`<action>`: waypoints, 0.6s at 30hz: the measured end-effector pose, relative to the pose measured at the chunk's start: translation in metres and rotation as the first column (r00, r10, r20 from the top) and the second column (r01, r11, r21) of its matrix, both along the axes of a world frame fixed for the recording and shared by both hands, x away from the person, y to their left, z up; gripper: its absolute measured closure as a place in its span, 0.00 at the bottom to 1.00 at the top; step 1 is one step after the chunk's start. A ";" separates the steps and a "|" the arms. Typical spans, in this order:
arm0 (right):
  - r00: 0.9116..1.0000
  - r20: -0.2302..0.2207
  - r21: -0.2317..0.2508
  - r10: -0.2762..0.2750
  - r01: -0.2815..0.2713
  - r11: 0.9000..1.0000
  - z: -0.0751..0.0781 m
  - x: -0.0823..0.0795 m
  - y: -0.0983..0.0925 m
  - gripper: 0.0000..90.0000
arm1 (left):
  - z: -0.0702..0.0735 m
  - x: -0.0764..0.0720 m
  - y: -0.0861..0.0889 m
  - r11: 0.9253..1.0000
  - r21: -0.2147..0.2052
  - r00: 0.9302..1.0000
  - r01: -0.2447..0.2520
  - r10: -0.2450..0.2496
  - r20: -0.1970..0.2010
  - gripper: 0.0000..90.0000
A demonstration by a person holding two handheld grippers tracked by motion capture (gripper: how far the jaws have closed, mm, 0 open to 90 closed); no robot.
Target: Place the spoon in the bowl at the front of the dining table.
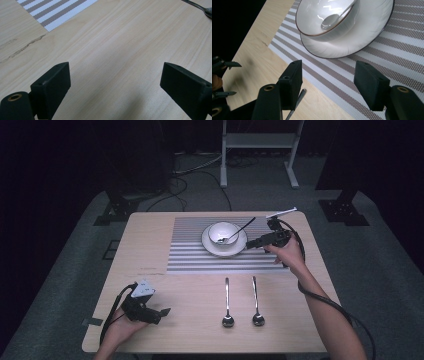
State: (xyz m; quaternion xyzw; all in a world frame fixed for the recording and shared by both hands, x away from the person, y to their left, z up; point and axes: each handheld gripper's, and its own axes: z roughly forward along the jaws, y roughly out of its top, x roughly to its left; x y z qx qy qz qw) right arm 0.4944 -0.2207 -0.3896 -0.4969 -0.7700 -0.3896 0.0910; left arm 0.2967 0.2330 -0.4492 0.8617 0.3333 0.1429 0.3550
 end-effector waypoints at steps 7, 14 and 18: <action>0.999 -0.005 -0.009 0.032 -0.032 0.999 -0.007 -0.014 0.001 0.42 | 0.001 0.000 0.001 1.000 -0.002 1.000 0.000 0.000 0.003 0.09; 0.997 -0.006 -0.035 0.076 -0.076 0.996 -0.017 -0.036 -0.003 0.41 | 0.000 0.000 0.001 1.000 -0.001 1.000 -0.001 0.001 0.004 0.09; 0.995 -0.010 -0.042 0.096 -0.096 0.994 -0.025 -0.052 -0.007 0.41 | 0.000 0.000 0.000 1.000 -0.002 1.000 0.000 0.000 0.004 0.09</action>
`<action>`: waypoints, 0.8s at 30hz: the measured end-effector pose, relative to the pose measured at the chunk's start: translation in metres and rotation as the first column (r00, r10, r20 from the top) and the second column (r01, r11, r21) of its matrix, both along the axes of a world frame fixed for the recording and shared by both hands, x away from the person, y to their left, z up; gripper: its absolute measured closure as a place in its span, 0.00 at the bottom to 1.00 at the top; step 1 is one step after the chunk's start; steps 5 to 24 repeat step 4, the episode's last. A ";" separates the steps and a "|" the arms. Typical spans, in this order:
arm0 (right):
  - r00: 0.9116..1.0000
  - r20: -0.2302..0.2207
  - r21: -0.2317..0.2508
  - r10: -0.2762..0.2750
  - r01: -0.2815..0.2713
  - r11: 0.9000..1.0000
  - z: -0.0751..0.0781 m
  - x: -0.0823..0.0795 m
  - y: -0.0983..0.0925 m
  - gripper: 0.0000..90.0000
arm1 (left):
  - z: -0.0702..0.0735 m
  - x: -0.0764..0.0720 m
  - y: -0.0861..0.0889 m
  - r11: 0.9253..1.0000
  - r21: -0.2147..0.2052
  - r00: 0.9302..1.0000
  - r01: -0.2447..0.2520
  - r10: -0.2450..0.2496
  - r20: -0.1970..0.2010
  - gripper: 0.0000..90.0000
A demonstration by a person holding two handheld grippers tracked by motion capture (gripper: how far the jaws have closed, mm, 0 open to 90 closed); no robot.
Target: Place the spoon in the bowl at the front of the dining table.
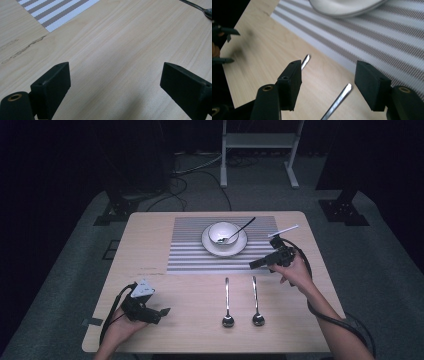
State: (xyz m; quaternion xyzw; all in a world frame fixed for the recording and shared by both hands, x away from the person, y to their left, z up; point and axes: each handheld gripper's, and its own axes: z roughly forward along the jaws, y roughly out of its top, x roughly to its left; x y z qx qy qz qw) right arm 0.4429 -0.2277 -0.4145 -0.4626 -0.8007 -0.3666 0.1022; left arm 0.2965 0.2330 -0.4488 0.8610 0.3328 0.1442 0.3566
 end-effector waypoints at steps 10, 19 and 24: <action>1.000 0.012 0.024 0.006 -0.007 1.000 -0.008 -0.018 -0.005 0.41 | 0.001 0.000 -0.001 1.000 0.008 1.000 0.008 -0.008 0.004 0.09; 1.000 0.012 0.024 0.006 -0.007 1.000 -0.008 -0.018 -0.005 0.41 | 0.001 0.000 -0.001 1.000 0.008 1.000 0.008 -0.008 0.004 0.09; 1.000 0.012 0.024 0.006 -0.007 1.000 -0.008 -0.018 -0.005 0.41 | 0.001 0.000 -0.001 1.000 0.008 1.000 0.008 -0.008 0.004 0.09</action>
